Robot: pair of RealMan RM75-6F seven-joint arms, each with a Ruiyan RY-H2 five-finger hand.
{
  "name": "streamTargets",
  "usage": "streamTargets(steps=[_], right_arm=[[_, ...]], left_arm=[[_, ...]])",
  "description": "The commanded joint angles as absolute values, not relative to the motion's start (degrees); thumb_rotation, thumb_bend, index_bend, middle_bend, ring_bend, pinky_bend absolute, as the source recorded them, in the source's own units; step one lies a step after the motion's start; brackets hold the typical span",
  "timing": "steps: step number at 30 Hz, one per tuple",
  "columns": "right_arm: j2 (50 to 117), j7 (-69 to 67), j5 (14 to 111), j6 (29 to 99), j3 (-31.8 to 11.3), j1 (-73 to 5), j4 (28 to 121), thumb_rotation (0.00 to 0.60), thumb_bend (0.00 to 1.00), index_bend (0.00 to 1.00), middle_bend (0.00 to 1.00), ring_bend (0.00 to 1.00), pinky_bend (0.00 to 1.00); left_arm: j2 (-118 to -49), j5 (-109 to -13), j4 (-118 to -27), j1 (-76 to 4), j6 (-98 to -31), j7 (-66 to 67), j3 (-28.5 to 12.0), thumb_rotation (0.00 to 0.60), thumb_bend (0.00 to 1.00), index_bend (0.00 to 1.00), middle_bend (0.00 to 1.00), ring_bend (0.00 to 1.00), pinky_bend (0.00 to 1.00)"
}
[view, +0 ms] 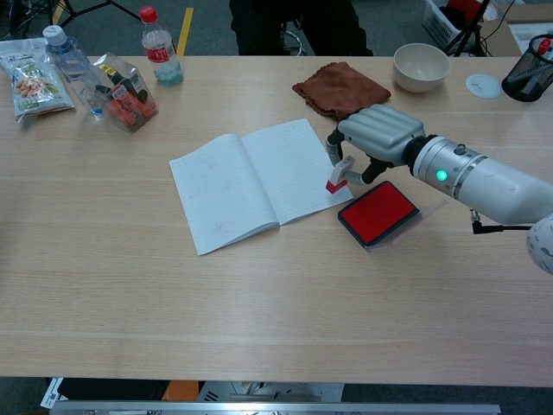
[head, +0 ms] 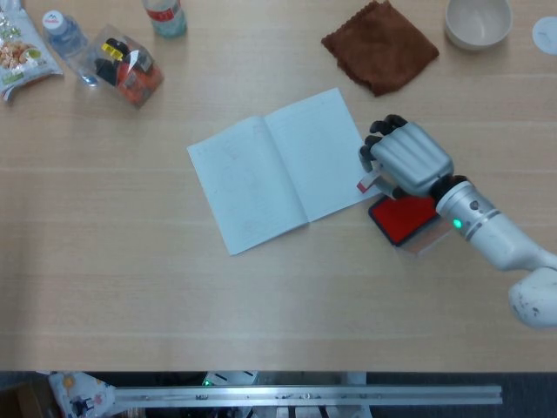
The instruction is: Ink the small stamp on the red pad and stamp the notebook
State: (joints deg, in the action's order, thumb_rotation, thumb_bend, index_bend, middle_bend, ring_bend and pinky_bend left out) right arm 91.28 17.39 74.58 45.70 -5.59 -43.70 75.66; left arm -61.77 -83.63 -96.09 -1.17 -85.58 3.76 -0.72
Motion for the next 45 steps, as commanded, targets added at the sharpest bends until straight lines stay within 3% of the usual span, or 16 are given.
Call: streamTargets(steps=[1, 45], right_arm=[[93.0, 18.7, 73.8, 45.1, -5.3, -44.4, 73.9, 0.600, 0.37, 0.72, 0.47, 0.22, 0.21], [101.3, 18.8, 73.9, 44.9, -5.1, -45.8, 63.3, 0.600, 0.42, 0.82, 0.53, 0.26, 0.21]], left_arm=[[-61.8, -83.7, -96.0, -1.1, -85.6, 3.7, -0.7, 0.600, 0.30, 0.13, 0.06, 0.06, 0.04], [-62.2, -82.9, -94.5, -1.1, -84.9, 2.7, -0.9, 0.600, 0.30, 0.13, 0.06, 0.06, 0.04]])
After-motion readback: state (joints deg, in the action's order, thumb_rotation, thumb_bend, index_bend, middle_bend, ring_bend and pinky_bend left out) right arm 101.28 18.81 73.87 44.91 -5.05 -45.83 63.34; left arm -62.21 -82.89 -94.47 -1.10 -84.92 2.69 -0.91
